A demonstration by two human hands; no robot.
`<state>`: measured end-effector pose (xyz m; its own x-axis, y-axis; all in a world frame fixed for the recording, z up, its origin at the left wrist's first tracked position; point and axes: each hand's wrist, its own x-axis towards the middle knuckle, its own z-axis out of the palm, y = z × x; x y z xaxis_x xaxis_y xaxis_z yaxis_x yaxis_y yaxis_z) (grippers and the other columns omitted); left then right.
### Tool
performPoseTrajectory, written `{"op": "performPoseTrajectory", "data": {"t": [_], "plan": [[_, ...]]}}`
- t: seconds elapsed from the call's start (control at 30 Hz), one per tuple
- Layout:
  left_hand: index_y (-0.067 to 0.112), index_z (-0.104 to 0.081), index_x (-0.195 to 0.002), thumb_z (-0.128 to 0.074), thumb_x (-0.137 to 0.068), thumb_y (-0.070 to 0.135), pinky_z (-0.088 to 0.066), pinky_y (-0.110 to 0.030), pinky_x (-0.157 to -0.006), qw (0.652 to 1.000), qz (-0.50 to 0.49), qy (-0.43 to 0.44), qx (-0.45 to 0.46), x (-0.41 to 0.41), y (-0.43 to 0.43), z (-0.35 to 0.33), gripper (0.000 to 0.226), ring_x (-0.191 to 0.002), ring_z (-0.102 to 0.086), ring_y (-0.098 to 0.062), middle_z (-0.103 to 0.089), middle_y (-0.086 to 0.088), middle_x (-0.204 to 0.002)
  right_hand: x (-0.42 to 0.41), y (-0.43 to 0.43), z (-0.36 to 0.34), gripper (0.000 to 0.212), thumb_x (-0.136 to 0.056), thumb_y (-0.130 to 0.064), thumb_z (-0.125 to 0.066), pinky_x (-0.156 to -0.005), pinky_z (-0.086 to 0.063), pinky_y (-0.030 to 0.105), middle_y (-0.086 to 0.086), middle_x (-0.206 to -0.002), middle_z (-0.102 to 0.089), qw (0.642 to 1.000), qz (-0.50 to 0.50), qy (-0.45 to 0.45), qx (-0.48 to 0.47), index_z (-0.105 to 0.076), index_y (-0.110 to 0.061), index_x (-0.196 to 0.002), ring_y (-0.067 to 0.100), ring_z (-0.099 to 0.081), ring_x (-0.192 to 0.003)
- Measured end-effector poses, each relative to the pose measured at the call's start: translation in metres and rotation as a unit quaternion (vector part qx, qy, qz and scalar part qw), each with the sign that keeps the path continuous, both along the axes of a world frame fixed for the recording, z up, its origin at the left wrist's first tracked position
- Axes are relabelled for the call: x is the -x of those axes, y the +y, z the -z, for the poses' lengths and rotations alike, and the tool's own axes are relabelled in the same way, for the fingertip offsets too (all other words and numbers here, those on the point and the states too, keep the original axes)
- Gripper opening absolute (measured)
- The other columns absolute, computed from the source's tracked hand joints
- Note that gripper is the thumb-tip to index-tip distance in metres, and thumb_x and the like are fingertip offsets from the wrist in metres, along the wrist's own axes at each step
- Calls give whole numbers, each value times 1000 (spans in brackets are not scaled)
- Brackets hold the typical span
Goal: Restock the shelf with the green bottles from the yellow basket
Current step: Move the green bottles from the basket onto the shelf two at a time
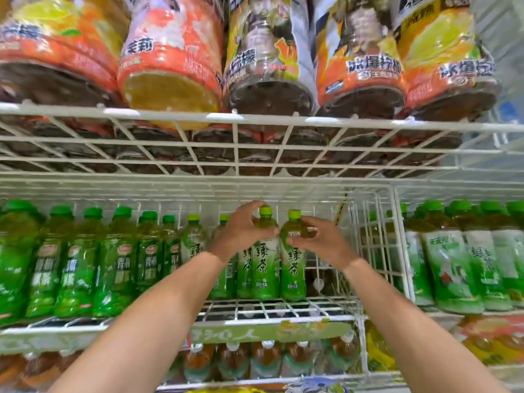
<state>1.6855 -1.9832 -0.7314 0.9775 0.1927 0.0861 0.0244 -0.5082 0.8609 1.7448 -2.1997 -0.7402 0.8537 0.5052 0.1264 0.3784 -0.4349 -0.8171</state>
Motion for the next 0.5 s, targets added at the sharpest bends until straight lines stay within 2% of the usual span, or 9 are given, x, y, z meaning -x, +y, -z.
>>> {"op": "performPoseTrajectory", "data": {"t": [0.07, 0.1, 0.23, 0.37, 0.43, 0.5], "plan": [[29, -58, -128, -90, -73, 30, -50, -18, -76, 1000, 8, 11, -7, -6, 2, 7, 64, -87, -60, 1, -62, 15, -101, -8, 0, 11, 38, -76, -32, -88, -97, -53, 31, -16, -103, -76, 1000, -6, 4, 8, -75, -30, -111, 0, -70, -96], [29, -58, -126, -90, -73, 30, -49, -19, -76, 1000, 12, 10, -12, -9, 1, 10, 62, -88, -61, -1, -61, 15, -98, -12, 1, 16, 38, -76, -32, -88, -97, -53, 31, -15, -103, -76, 1000, -6, 6, 9, -75, -29, -111, 1, -70, -97], [21, -59, -128, -90, -72, 34, -51, -35, -94, 996, 21, 24, -79, -25, -8, 14, 66, -107, -62, -16, -65, 4, -113, -26, 0, 28, 34, -79, -29, -86, -92, -52, 21, -12, -103, -76, 1000, 18, 7, 9, -75, -26, -111, -1, -69, -94], [15, -57, -128, -89, -73, 34, -58, -44, -87, 989, 21, 63, -131, -44, -9, 13, 67, -102, -65, -24, -63, -6, -118, -40, 1, 33, 29, -81, -31, -84, -79, -54, 13, -13, -96, -75, 999, 6, 1, 50, -74, -28, -108, -3, -69, -84], [15, -52, -135, -88, -74, 36, -57, -42, -87, 984, 29, 85, -157, -51, -8, 12, 74, -106, -63, -26, -58, -7, -124, -50, 2, 33, 27, -83, -31, -82, -67, -49, 5, -16, -90, -72, 997, -7, 10, 82, -73, -26, -108, -3, -66, -78], [15, -51, -132, -85, -77, 40, -52, -39, -92, 973, 44, 100, -202, -59, -7, 13, 70, -110, -58, -25, -55, -6, -128, -60, 2, 34, 28, -82, -35, -82, -59, -43, 3, -17, -84, -71, 995, -13, 5, 100, -74, -26, -107, 0, -65, -75]]}}
